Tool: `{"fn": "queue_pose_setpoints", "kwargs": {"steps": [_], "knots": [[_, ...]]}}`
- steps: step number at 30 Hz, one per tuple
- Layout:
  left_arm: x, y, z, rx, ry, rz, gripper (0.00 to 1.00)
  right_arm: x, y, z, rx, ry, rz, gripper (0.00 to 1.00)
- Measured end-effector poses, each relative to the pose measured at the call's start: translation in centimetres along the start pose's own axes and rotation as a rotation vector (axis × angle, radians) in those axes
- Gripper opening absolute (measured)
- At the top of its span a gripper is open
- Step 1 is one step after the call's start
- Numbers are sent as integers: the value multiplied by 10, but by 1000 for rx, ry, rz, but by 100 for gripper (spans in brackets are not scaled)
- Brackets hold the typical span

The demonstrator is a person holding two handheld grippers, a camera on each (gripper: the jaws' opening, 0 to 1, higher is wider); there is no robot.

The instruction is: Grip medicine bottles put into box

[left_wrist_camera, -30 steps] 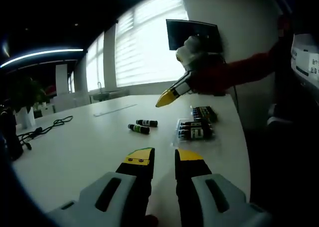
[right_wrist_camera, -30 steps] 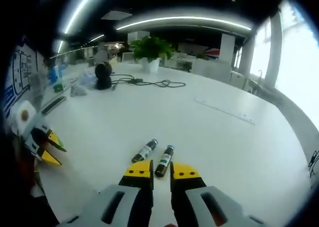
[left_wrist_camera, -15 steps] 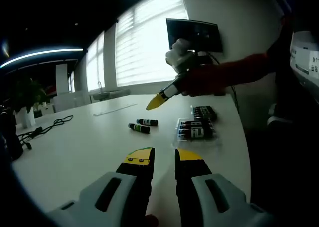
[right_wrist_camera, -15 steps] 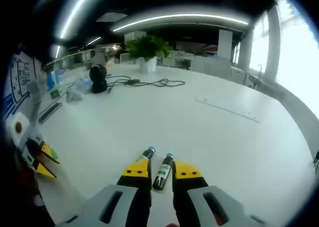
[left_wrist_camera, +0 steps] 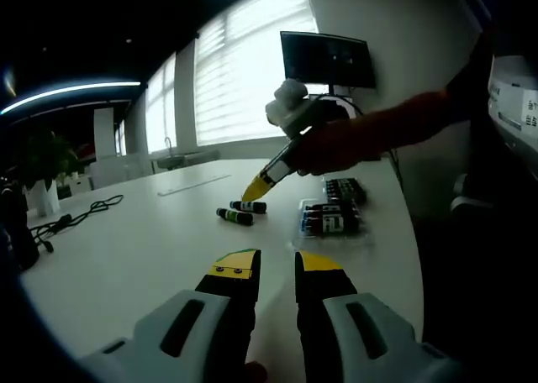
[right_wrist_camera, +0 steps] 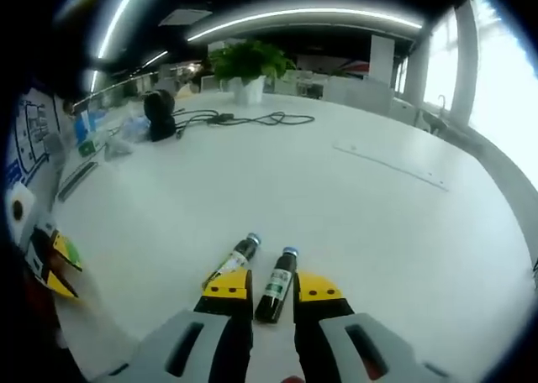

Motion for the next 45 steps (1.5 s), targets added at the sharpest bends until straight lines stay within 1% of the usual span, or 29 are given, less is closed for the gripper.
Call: {"fn": "queue_pose_setpoints", "kwargs": {"steps": [5, 9, 13, 16, 17, 18, 21, 26, 31, 34, 41, 45], "knots": [[0, 0, 0, 0, 0, -1, 10, -2, -1, 7, 3, 24, 4, 14], [0, 1, 1, -3, 0, -2, 10, -4, -1, 10, -4, 27, 5, 14], [0, 1, 1, -2, 0, -2, 10, -9, 3, 12, -19, 21, -9, 14], [0, 1, 1, -3, -1, -3, 10, -10, 6, 11, -32, 21, -19, 11], [-1, 1, 1, -3, -1, -3, 10, -10, 8, 10, -32, 20, -28, 9], [-1, 1, 1, -3, -1, -4, 10, -10, 9, 10, -41, 29, -26, 8], [-1, 1, 2, -7, -2, -6, 10, -10, 9, 8, -20, 27, -32, 8], [-1, 1, 1, -5, -2, -5, 10, -10, 8, 9, -37, 25, -28, 7], [-1, 1, 2, -10, -1, -5, 10, -10, 7, 8, -6, 28, -38, 7], [-1, 1, 2, -8, -1, -4, 10, -9, 7, 8, -26, 25, -40, 6], [-1, 0, 3, -9, -1, -4, 10, -4, 10, 7, -19, 19, -49, 6], [-1, 0, 3, -6, 0, -2, 10, 4, 7, 7, -33, 12, -29, 6]]}}
Point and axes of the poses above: the point that each gripper's makers call its tool centre point, and the gripper's own axes: x roughly backward along the fingers, z roughly to its right, y roughly out of its underside, the point moved 4 cm from there along x, roughly backward along the fingers, and after that the axes turned 13 degrees about -y, right-handed, at the moved point
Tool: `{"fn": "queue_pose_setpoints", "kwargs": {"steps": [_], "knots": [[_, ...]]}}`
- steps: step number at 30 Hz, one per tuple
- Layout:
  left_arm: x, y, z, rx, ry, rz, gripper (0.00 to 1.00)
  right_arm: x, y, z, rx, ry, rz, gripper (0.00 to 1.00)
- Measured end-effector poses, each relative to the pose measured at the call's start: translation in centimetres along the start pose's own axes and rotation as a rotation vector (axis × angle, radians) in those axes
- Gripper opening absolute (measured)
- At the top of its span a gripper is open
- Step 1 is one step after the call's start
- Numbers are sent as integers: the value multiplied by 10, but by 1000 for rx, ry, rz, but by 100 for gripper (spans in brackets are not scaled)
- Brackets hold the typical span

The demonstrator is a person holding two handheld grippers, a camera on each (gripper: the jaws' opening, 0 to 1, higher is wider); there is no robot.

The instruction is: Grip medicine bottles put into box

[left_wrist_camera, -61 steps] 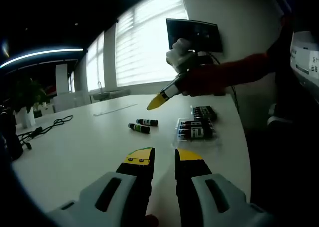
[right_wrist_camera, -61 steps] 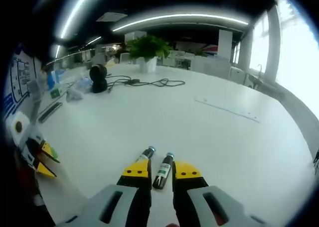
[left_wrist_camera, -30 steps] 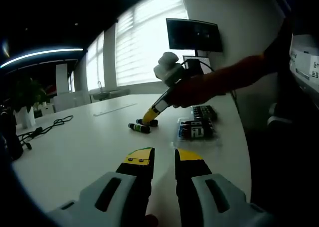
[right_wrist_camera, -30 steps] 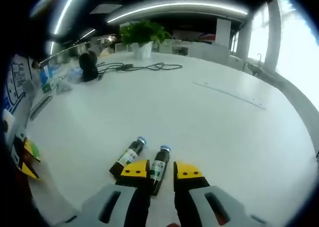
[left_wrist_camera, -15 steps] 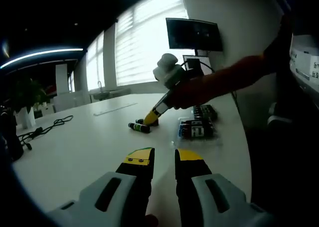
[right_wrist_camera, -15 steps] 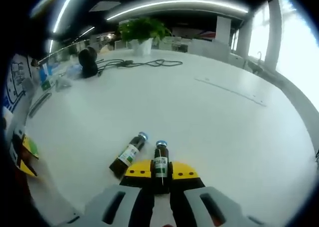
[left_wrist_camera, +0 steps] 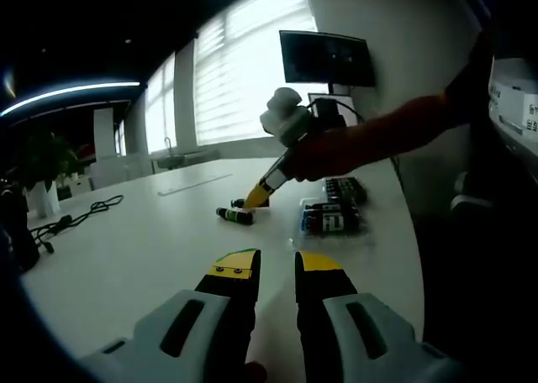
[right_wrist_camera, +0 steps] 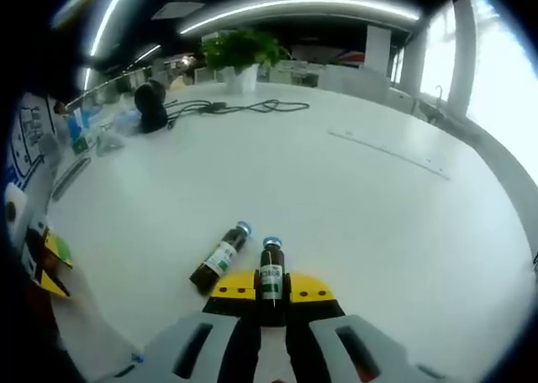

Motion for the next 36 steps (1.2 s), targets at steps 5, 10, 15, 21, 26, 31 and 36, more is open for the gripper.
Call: {"fn": "queue_pose_setpoints", "kwargs": {"steps": [5, 10, 15, 21, 26, 31, 36], "knots": [[0, 0, 0, -3, 0, -1, 10, 8, -2, -5, -2, -13, 15, 6], [0, 0, 0, -2, 0, -1, 10, 13, -3, -9, 0, -25, 20, 6], [0, 0, -1, -1, 0, -1, 10, 22, -1, -18, 10, -45, 21, 6], [0, 0, -1, 0, -1, -1, 10, 36, -1, -30, 71, -48, 23, 6], [0, 0, -1, -2, -2, -4, 10, 47, 0, -41, 79, -69, 43, 6], [0, 0, -1, -2, -3, -4, 10, 54, 4, -50, 71, -92, 41, 6], [0, 0, -2, -1, -5, -4, 10, 61, 7, -65, 75, -117, 48, 6]]}}
Point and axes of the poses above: the point that each gripper's makers call its tool centre point, and the gripper's own axes: x roughly backward along the fingers, z roughly to its right, y roughly out of its underside, the point moved 4 cm from there along x, roughly backward along the fingers, and after that the axes turned 13 degrees about -y, right-handed, at the moved point
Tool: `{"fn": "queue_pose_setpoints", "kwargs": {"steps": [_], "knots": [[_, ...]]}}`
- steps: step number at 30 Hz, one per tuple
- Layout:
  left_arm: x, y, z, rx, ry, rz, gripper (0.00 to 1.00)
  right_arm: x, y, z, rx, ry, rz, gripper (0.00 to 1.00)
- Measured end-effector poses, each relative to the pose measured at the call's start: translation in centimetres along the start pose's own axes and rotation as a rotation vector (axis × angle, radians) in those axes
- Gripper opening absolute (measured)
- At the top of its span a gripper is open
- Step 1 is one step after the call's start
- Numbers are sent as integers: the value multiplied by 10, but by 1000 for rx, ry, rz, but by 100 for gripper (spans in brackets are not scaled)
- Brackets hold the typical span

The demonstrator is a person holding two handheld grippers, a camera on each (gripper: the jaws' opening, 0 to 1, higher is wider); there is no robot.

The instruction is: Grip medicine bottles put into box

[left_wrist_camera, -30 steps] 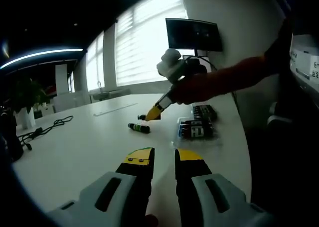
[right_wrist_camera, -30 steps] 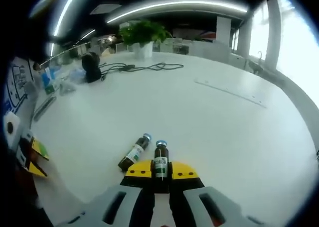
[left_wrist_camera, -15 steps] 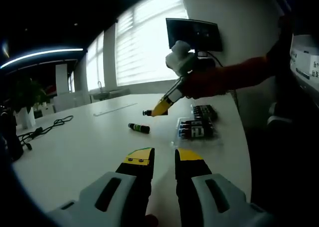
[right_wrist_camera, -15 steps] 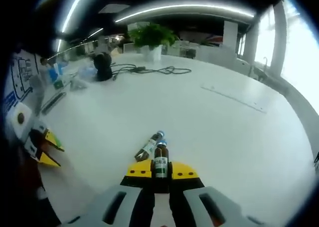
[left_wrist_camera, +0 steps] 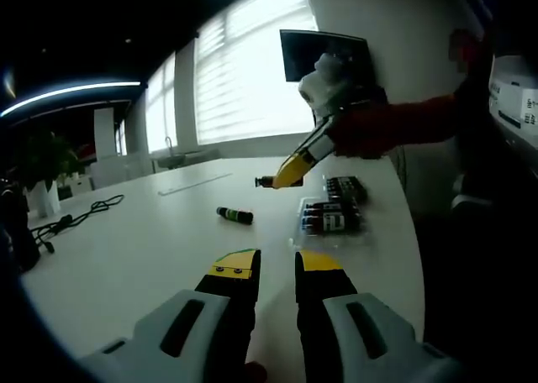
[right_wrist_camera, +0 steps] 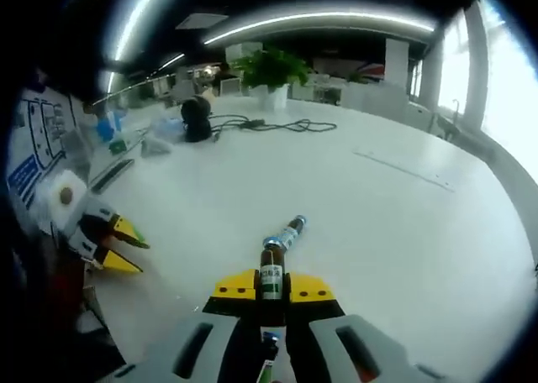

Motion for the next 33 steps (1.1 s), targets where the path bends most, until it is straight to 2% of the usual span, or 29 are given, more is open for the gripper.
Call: {"fn": "queue_pose_setpoints", "kwargs": {"steps": [5, 22, 27, 33], "knots": [[0, 0, 0, -2, 0, -2, 10, 4, 3, -14, 27, -15, 7, 6], [0, 1, -1, 0, 0, -2, 10, 9, 19, -52, -15, -89, 48, 6], [0, 1, 0, -1, 0, -1, 10, 8, 25, -59, -6, -87, 46, 6], [0, 1, 0, -1, 0, -1, 10, 8, 30, -64, -45, -106, 56, 6]]}}
Point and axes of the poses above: the point that each gripper's makers call its tool centre point, and the gripper's own axes: x roughly backward along the fingers, z roughly to its right, y roughly out of its underside, the point moved 4 cm from there along x, roughly backward along the fingers, and after that the axes turned 13 degrees about -y, right-handed, at the moved point
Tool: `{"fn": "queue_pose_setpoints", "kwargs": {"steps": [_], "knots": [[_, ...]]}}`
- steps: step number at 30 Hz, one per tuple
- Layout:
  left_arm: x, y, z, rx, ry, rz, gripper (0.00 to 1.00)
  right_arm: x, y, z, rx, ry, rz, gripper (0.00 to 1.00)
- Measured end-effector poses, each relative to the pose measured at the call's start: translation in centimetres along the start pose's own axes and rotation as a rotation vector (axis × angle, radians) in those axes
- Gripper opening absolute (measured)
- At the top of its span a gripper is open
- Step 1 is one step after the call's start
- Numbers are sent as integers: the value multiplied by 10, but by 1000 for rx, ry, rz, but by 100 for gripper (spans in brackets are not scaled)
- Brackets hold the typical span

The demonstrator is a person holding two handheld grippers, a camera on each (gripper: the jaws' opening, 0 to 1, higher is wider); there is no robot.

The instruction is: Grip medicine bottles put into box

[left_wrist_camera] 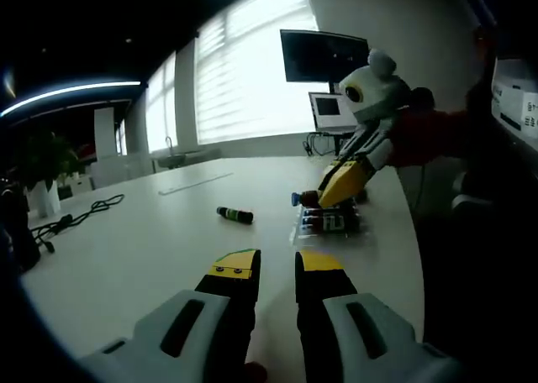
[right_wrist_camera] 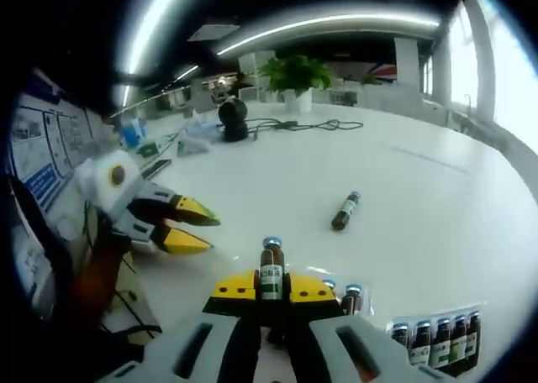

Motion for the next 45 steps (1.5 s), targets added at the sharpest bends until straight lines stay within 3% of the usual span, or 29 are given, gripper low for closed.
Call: {"fn": "queue_pose_setpoints", "kwargs": {"steps": [8, 16, 24, 37, 45], "knots": [[-1, 0, 1, 1, 0, 0, 10, -2, 7, -3, -37, 5, -30, 7], [-1, 0, 2, 1, 4, 3, 10, 0, 6, -6, 43, 98, -6, 7], [0, -1, 3, 6, 4, 5, 11, -1, 11, -6, -3, 143, 2, 7], [0, -2, 3, 12, 7, 8, 12, -9, 18, -10, -59, 126, -4, 7], [0, -2, 2, 10, 5, 5, 12, -8, 16, -9, -34, 134, 0, 6]]}}
Point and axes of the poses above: the point that each gripper's makers call its tool centre point, and the gripper's own axes: x roughly backward along the fingers, z roughly to its right, y roughly out of its underside, the point moved 4 cm from there along x, roughly backward along the fingers, and after that the axes turned 13 degrees about -y, right-handed, at the moved point
